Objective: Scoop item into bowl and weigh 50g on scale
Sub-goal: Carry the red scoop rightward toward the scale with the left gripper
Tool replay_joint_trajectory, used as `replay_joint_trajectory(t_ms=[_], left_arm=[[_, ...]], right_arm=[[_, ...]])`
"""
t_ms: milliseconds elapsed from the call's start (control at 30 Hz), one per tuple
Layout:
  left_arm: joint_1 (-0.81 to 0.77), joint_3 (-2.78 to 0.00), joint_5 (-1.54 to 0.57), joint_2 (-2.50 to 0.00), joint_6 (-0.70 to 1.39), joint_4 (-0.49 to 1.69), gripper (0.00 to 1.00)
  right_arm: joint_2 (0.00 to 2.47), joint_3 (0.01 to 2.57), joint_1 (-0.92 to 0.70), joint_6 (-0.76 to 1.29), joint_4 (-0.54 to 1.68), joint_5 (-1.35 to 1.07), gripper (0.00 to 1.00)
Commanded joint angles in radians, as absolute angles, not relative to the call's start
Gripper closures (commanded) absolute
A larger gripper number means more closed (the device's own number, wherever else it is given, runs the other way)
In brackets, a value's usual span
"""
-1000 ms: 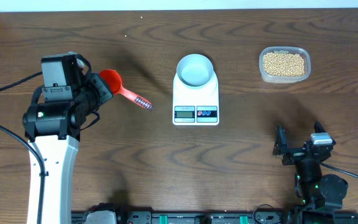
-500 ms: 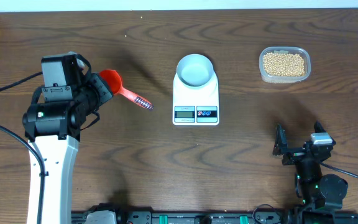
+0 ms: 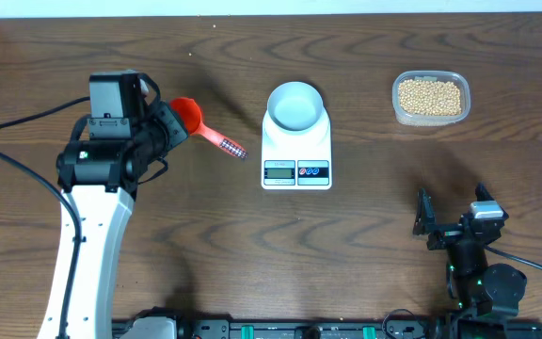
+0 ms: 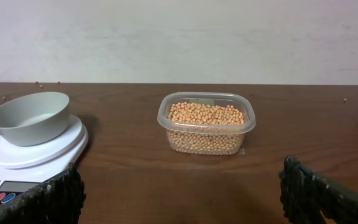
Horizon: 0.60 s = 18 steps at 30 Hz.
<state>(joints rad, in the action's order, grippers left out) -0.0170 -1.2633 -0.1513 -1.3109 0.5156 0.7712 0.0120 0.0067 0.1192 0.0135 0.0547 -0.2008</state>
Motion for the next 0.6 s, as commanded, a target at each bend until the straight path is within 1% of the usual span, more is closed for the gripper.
replay_joint_trajectory(t_ms=[0, 167, 267, 467, 567], left_arm=[[-0.018, -1.274, -0.150, -1.321, 0.591, 0.765, 0.93], [-0.039, -1.274, -0.150, -1.327, 0.673, 0.773, 0.93], [-0.079, -1.274, -0.150, -1.327, 0.714, 0.785, 0.93], [-0.136, -1.274, -0.149, -1.327, 0.723, 0.796, 0.93], [-0.146, -1.274, -0.149, -1.327, 0.772, 0.801, 0.93]], right_arm=[[0.006, 0.006, 0.110, 0.002, 0.060, -0.193, 0.01], [0.006, 0.006, 0.110, 0.002, 0.060, -0.193, 0.01], [0.006, 0.006, 0.110, 0.002, 0.060, -0.193, 0.01], [0.006, 0.006, 0.110, 0.002, 0.060, -0.193, 0.01], [0.006, 0.006, 0.110, 0.002, 0.059, -0.193, 0.01]])
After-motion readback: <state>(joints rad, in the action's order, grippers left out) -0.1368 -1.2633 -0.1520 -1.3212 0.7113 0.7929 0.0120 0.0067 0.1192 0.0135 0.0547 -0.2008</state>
